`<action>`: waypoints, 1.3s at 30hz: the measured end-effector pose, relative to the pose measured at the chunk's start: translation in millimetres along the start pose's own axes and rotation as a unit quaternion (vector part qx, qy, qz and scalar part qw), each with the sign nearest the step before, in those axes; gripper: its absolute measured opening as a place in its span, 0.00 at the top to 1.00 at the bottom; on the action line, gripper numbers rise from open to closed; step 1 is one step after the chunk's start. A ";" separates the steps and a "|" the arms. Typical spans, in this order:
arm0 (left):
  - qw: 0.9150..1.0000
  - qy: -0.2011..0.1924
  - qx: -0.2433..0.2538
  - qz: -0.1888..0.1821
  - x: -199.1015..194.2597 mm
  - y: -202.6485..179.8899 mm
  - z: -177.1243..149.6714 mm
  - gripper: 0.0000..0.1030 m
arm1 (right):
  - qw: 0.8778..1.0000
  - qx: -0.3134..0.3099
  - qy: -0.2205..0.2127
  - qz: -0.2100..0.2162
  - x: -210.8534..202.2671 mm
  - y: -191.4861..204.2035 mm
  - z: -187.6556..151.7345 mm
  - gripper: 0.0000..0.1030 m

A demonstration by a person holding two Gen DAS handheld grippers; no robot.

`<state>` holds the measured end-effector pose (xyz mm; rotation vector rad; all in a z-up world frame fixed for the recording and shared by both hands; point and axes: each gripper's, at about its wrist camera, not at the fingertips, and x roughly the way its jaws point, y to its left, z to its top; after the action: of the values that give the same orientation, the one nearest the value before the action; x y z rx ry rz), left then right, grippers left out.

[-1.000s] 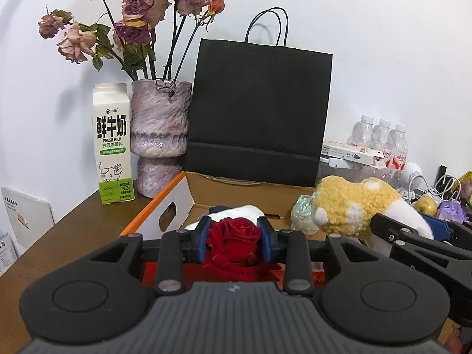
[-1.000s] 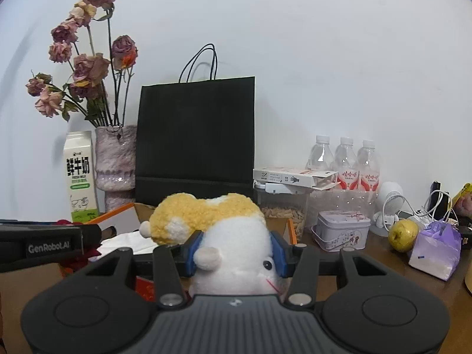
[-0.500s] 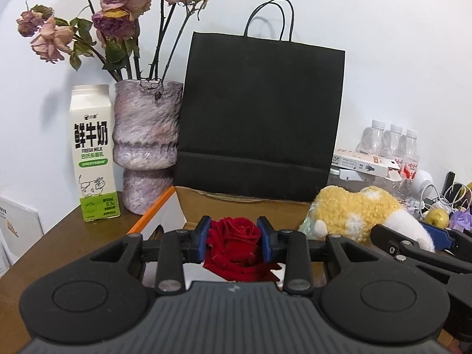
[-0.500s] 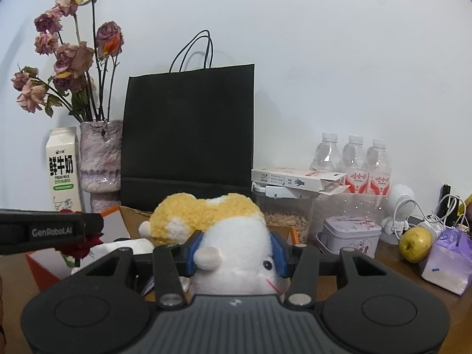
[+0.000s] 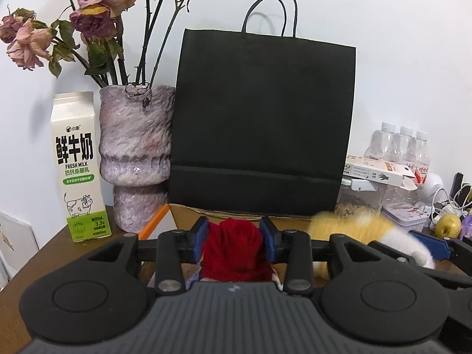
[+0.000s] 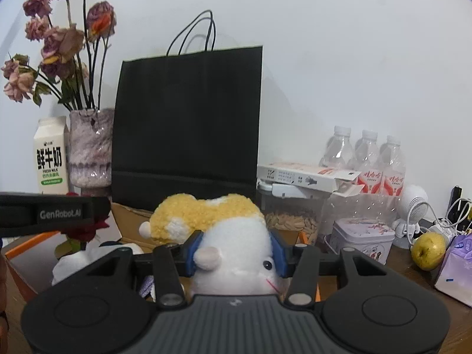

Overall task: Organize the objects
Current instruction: 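Lower the rose and plush toy into the box and open both tools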

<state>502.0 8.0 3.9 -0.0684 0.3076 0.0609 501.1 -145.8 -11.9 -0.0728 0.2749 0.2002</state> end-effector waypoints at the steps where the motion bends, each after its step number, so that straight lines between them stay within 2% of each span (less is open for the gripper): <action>1: 1.000 0.002 0.000 0.001 1.4 1.0 0.2 0.47 | 1.000 -0.002 0.004 -0.002 1.6 0.8 0.0 0.54; 2: 1.000 0.001 -0.002 0.003 2.1 2.2 0.3 0.25 | 1.000 -0.004 0.007 -0.002 2.5 1.4 -0.4 0.52; 3: 1.000 -0.003 -0.004 0.006 1.8 3.8 0.3 0.07 | 1.000 -0.005 0.010 0.000 2.9 1.9 -0.7 0.40; 4: 1.000 -0.014 -0.003 0.007 -0.2 5.7 0.4 0.02 | 1.000 -0.004 0.010 -0.001 2.5 1.7 -0.9 0.31; 5: 1.000 -0.024 0.000 0.007 -2.6 6.7 0.9 0.00 | 1.000 -0.002 0.007 -0.005 1.3 1.3 -1.1 0.14; 6: 1.000 -0.029 0.005 0.007 -4.8 7.4 1.8 0.00 | 1.000 0.000 0.003 -0.008 -0.5 0.8 -0.9 0.06; 8: 0.999 -0.031 0.005 0.006 -6.8 9.3 3.9 0.00 | 1.000 0.006 0.001 -0.006 -3.0 -1.6 0.7 0.01; 24: 0.999 -0.031 0.015 -0.005 -31.0 14.4 5.6 0.00 | 0.999 0.041 0.024 0.008 -15.6 -10.2 7.9 0.00; 33: 1.000 -0.022 0.018 -0.007 -68.5 23.0 0.1 0.00 | 0.999 0.039 0.031 0.005 -48.6 -7.9 10.5 0.00; 39: 1.000 -0.002 0.024 -0.006 -100.4 28.7 -10.2 0.00 | 0.998 0.043 0.041 0.012 -82.7 -3.5 8.1 0.00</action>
<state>401.4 30.8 23.0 -0.0220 0.3044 0.0424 425.9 -163.8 18.9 0.0072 0.3659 0.2099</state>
